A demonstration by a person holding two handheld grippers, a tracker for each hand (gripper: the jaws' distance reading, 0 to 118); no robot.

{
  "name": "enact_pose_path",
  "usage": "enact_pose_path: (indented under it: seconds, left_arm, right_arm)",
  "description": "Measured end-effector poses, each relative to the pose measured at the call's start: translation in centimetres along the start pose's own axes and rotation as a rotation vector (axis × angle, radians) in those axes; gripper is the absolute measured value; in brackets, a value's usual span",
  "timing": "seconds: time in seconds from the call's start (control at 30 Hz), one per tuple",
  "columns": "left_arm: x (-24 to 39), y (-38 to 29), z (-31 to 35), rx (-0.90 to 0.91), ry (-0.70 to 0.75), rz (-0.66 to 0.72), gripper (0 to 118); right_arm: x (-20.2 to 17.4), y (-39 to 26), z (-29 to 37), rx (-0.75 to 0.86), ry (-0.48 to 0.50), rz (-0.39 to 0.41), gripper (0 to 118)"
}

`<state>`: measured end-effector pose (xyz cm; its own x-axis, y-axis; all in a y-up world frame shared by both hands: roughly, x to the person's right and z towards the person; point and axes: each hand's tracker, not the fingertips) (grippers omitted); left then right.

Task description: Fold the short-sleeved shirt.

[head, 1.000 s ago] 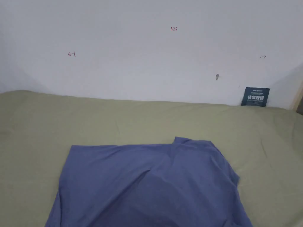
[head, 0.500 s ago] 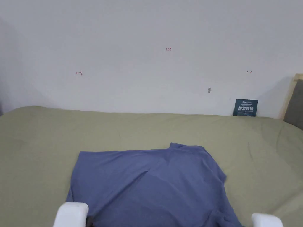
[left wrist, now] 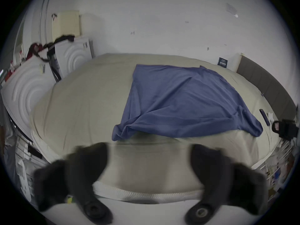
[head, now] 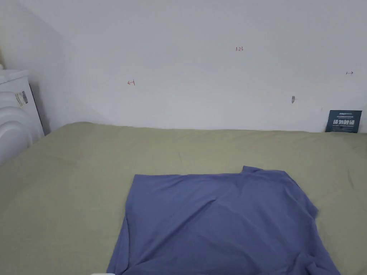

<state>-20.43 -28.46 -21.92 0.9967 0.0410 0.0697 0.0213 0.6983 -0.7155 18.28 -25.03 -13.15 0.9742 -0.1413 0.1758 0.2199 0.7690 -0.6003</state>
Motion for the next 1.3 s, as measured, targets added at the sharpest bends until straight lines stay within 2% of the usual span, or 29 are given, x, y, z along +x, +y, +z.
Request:
enact_pose_path:
  seconds: [0.13, 0.27, 0.3, 0.33, 0.37, 0.4, 0.43, 0.47, 0.5, 0.53, 0.57, 0.63, 0.73, 0.77, 0.8, 0.83, 0.87, 0.9, 0.93, 1.03, 1.2, 1.3]
  left_arm:
    - [-2.2, 1.6, -4.6, -0.051, 0.026, 0.085, 118]
    - [-2.7, 1.9, -9.7, -0.09, 0.032, 0.018, 115]
    - [-2.5, 1.9, -10.4, -0.11, 0.027, 0.008, 101]
    - [-2.4, 1.7, -10.8, -0.126, 0.0, -0.008, 71]
    - [-2.2, 1.6, -11.1, -0.134, 0.005, -0.012, 69]
    - [-1.9, 1.5, -11.1, -0.136, 0.066, -0.029, 66]
    - [-2.1, 1.4, -10.6, -0.107, 0.032, -0.018, 58]
    - [-2.3, 1.6, -10.3, -0.105, 0.026, -0.006, 58]
    - [-2.4, 1.8, -10.1, -0.108, 0.021, -0.007, 55]
    - [-2.7, 1.9, -9.9, -0.102, 0.021, -0.018, 43]
    - [-3.1, 1.9, -9.7, -0.092, 0.011, -0.021, 32]
    - [-3.7, 2.2, -10.1, -0.098, -0.003, 0.008, 23]
    - [-3.7, 2.1, -9.9, -0.065, -0.009, 0.035, 8]
    - [-3.5, 2.1, -9.9, -0.063, -0.014, 0.033, 8]
    - [-3.3, 2.1, -10.0, -0.071, -0.009, 0.03, 8]
    - [-3.4, 2.1, -10.1, -0.073, -0.007, 0.026, 8]
    - [-3.4, 2.0, -10.2, -0.069, -0.007, 0.019, 8]
    - [-3.5, 2.0, -10.4, -0.075, -0.011, 0.02, 8]
    - [-3.6, 2.0, -10.5, -0.081, -0.013, 0.024, 8]
    - [-3.8, 2.0, -10.3, -0.076, -0.023, 0.037, 8]
    - [-3.9, 2.5, -9.2, -0.052, -0.043, 0.045, 8]
    - [-3.6, 4.0, -7.6, -0.004, -0.061, 0.019, 8]
  right_arm:
    - [1.1, 0.7, 0.0, 0.016, 0.0, -0.015, 1]
    - [3.2, 1.1, -1.1, -0.001, -0.048, -0.014, 1]
    - [4.0, 1.2, -1.6, -0.013, -0.069, -0.024, 1]
    - [4.8, 1.2, -2.1, -0.02, -0.082, -0.034, 1]
    - [5.8, 1.3, -2.7, -0.029, -0.097, -0.052, 5]
    - [6.9, 1.3, -3.5, -0.036, -0.104, -0.078, 21]
    - [7.8, 1.5, -4.2, -0.049, -0.103, -0.101, 52]
    - [8.7, 1.6, -5.0, -0.065, -0.101, -0.133, 52]
    - [9.4, 1.7, -6.0, -0.099, -0.092, -0.147, 64]
    - [9.8, 2.0, -6.7, -0.144, -0.061, -0.148, 90]
    - [10.1, 2.0, -7.5, -0.147, -0.028, -0.148, 97]
    - [9.9, 2.2, -8.7, -0.151, -0.062, -0.128, 95]
    - [9.1, 2.3, -10.7, -0.203, -0.108, -0.032, 94]
    - [8.9, 2.2, -11.1, -0.211, -0.101, -0.011, 91]
    - [8.4, 2.0, -11.2, -0.218, -0.075, 0.012, 78]
    - [8.2, 1.9, -11.5, -0.227, -0.057, 0.037, 43]
    - [7.8, 1.8, -11.8, -0.22, -0.092, 0.064, 6]
    - [7.5, 1.5, -11.9, -0.201, -0.149, 0.091, 4]
    - [7.5, 1.1, -11.8, -0.19, -0.157, 0.106, 3]
    - [7.8, 0.9, -11.0, -0.174, -0.08, 0.02, 3]
    - [7.8, 2.6, -8.8, -0.077, -0.06, 0.009, 3]
    - [7.4, 4.0, -7.6, 0.01, -0.042, 0.043, 3]
